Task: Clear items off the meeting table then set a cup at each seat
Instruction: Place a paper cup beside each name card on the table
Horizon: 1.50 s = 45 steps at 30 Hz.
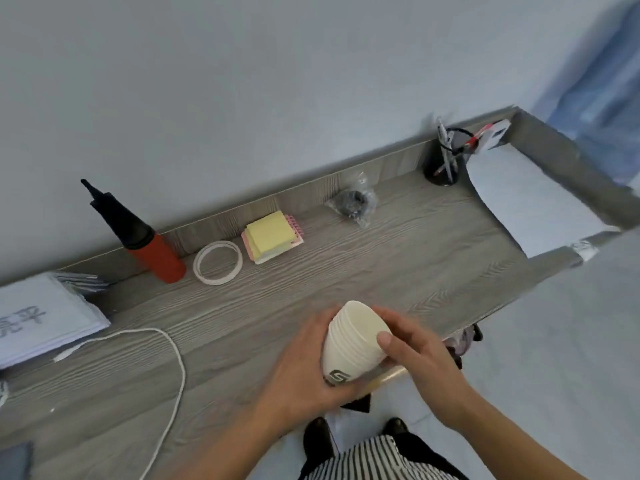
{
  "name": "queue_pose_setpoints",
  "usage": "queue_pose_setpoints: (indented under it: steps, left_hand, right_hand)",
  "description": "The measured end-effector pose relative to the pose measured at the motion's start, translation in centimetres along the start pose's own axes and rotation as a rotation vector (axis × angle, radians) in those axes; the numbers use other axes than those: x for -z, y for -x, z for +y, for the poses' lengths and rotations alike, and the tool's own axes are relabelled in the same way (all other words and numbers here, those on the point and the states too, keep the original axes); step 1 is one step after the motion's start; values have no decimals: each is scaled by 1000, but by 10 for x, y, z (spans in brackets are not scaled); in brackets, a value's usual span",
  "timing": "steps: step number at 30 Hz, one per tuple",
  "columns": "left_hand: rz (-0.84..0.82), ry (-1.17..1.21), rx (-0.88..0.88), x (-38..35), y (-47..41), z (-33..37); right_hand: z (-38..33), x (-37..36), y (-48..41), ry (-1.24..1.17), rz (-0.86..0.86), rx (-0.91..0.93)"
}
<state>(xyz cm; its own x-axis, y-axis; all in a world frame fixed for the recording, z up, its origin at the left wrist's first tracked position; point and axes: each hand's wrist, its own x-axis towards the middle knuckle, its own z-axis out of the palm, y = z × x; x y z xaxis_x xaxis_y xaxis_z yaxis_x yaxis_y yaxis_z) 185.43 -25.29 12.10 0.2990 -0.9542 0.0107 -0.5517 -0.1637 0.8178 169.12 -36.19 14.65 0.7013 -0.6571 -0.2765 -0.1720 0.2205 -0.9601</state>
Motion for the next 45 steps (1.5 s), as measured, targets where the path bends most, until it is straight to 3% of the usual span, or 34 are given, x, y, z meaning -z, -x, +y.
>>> queue_pose_setpoints:
  steps: [3, 8, 15, 24, 37, 45]
  left_hand:
    - [-89, 64, -13, -21, 9, 10]
    - [-200, 48, -84, -60, 20, 27]
    - [-434, -8, -178, -137, 46, 68]
    - [-731, -34, -311, -247, 70, 147]
    - [-1042, -36, -596, -465, 12, 287]
    - [-1342, -103, -864, -608, 59, 406]
  right_hand:
    - [10, 6, 37, 22, 86, -27]
    - [47, 46, 104, 169, 376, -163]
    - [103, 108, 261, 355, 630, -332]
    - [170, 148, 426, 176, 1079, -492]
    - [198, 236, 520, -104, 1509, -571]
    - [208, 261, 603, -226, 1763, -652]
